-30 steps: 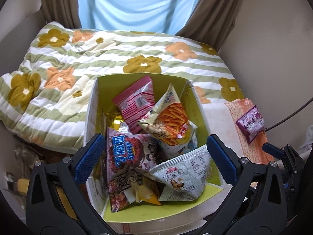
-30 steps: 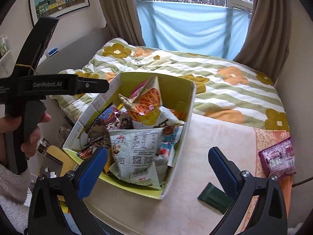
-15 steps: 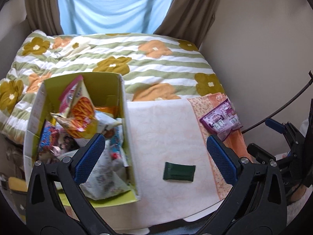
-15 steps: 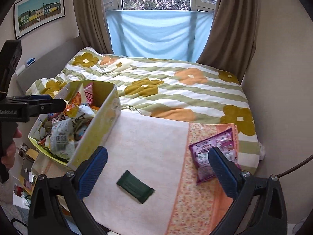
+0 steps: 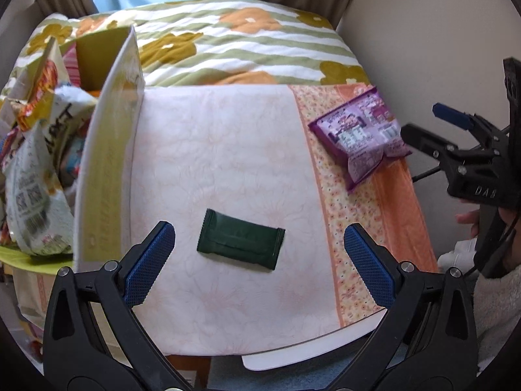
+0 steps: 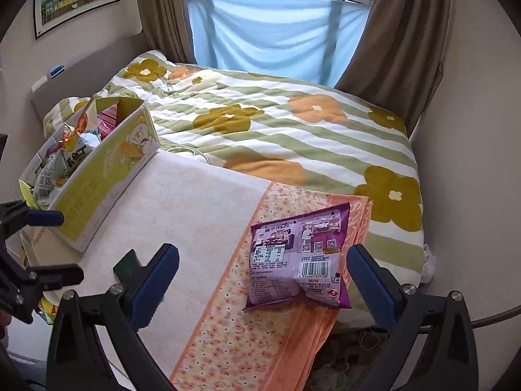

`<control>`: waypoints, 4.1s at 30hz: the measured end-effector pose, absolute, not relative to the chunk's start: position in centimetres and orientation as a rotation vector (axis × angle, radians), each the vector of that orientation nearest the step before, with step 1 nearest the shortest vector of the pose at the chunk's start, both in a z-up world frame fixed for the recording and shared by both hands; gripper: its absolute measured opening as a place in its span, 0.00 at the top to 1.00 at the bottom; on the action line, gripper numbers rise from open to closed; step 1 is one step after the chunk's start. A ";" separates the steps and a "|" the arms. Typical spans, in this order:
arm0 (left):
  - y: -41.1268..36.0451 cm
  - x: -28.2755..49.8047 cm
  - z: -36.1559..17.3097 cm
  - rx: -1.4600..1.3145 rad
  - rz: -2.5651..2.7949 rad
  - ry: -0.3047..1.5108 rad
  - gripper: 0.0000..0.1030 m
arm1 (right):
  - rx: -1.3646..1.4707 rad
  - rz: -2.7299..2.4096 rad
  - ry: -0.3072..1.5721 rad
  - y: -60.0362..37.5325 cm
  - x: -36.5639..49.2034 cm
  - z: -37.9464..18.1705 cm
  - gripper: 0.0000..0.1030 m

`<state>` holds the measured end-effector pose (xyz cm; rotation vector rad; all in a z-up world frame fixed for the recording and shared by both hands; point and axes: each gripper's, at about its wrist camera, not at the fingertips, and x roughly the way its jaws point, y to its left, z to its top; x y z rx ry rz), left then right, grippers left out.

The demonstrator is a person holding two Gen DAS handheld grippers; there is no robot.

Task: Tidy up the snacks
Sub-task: 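Grasp the dark green packet with the left tool while the right tool grasps the purple bag, then carry both items over the box and open both tools to drop them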

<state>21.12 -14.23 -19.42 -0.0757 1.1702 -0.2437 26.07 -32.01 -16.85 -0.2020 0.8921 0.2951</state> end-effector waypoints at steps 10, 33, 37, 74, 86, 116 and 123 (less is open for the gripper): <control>-15.4 21.1 -28.1 0.024 -0.245 1.258 0.00 | -0.185 0.239 0.964 -33.1 28.0 -22.3 0.01; -16.3 23.0 -30.7 0.149 -0.229 1.236 0.03 | -0.152 0.204 0.980 -33.8 30.1 -23.2 0.01; -15.7 23.3 -30.3 0.141 -0.217 1.241 0.15 | -0.172 0.203 1.002 -33.8 30.6 -23.9 0.01; -13.6 22.4 -24.6 0.022 -0.156 1.182 0.38 | -0.413 0.270 1.066 -31.2 31.9 -26.9 0.32; -10.4 20.6 -14.8 -0.036 -0.076 1.022 0.38 | -0.241 0.397 0.974 -28.1 29.1 -17.2 0.33; 16.7 35.8 -11.2 0.007 -0.240 1.020 0.38 | -0.029 0.377 0.857 -1.5 34.4 -7.9 0.33; 17.4 37.4 -13.6 0.001 -0.282 1.083 0.31 | 0.011 0.406 0.908 0.1 36.4 -8.5 0.33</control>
